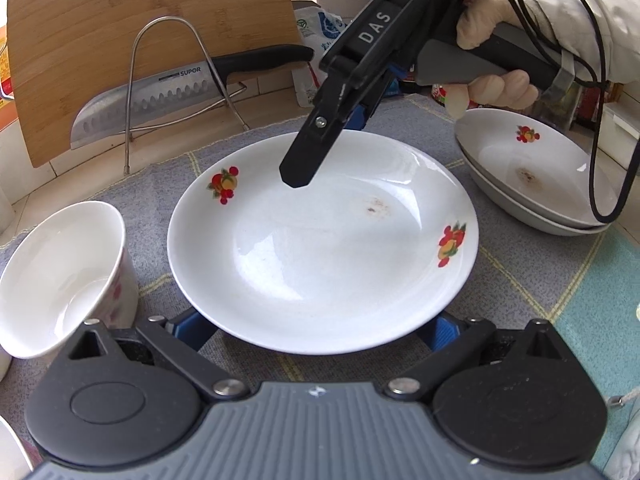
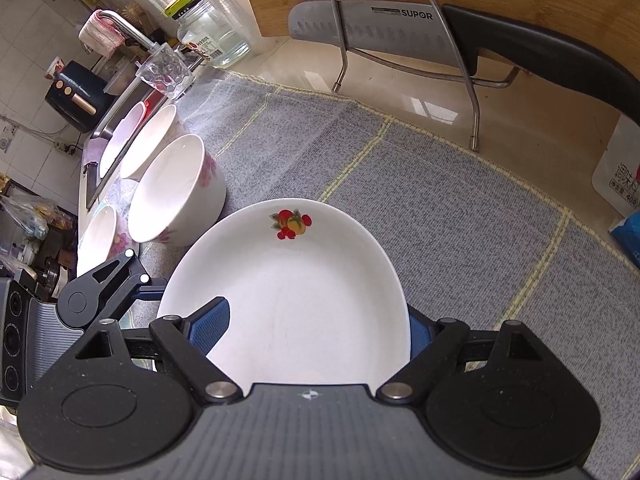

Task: Organize plates and bowls
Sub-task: 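Lift the flowered plate off the mat with the right tool, then carry the held plate with the right tool to the plate stack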

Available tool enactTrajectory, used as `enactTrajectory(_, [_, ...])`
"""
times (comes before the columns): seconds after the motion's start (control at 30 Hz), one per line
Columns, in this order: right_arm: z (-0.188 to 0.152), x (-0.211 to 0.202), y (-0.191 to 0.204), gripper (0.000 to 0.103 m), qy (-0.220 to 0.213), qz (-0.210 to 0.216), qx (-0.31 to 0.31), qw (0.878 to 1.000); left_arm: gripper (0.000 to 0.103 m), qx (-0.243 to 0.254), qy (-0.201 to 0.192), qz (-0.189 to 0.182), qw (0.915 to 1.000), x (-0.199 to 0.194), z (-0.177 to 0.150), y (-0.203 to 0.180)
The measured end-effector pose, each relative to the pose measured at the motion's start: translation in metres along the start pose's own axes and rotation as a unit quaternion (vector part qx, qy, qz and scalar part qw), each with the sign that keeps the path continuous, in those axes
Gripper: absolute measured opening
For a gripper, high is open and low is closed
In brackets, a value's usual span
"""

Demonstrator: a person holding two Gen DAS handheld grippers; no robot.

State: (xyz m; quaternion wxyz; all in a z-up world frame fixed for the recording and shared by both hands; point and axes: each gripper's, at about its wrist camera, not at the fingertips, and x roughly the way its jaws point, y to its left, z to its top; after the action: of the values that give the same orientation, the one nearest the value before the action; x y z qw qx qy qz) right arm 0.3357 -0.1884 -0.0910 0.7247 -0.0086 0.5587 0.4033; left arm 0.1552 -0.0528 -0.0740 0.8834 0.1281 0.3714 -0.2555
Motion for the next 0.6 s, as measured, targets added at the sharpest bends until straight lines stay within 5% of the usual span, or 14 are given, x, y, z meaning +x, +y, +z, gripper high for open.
enactTrajectory(0.6, [-0.046, -0.042, 0.036, 0.092, -0.054, -0.02, 0.026, 0.998, 0.101, 0.053, -0.004, -0.033, 0.998, -0.043, 0.006, -0.02])
